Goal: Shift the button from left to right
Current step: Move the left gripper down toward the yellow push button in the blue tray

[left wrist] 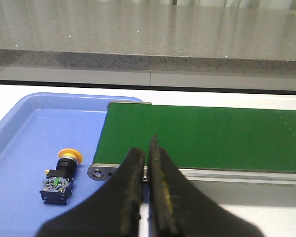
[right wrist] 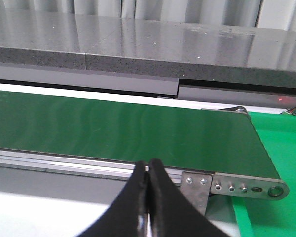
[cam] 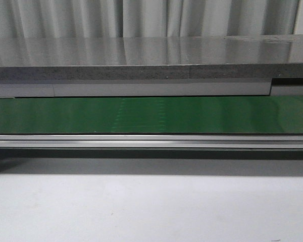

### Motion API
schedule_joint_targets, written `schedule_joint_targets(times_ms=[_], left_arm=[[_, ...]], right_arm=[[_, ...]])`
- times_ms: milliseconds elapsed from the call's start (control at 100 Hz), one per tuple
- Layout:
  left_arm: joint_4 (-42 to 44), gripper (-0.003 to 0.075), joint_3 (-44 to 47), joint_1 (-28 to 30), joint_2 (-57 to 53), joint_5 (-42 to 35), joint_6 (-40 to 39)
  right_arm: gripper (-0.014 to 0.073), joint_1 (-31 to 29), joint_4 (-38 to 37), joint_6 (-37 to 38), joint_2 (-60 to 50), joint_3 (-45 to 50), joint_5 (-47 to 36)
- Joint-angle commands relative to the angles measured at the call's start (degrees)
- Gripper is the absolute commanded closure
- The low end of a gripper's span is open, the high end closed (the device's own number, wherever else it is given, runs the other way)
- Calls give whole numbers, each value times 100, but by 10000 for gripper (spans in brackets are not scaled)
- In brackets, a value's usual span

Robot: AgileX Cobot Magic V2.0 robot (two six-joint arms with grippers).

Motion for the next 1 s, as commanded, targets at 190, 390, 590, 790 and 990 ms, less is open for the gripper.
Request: schedule_joint_targets(times_ms=[190,390,590,790,990], left_arm=[[15,715,-1802,-52,1337,1550,-69],[10,715,-2369,-52,1922,2340,-69],[10,715,-2370,-52,2069,2310,-69],[136,713,-2370,-52,2077,2313,-69],[217,504,-2370,-52,2077,2316,-69]], right_arm=[[715,5,-52,-25,-97,6,-479],[715,5,-52,-25,-97,6,-479],[715,5,-52,-25,-97,6,-479],[715,5,-52,-25,-97,6,-479],[715,5,-52,-25,-97,6,-479]])
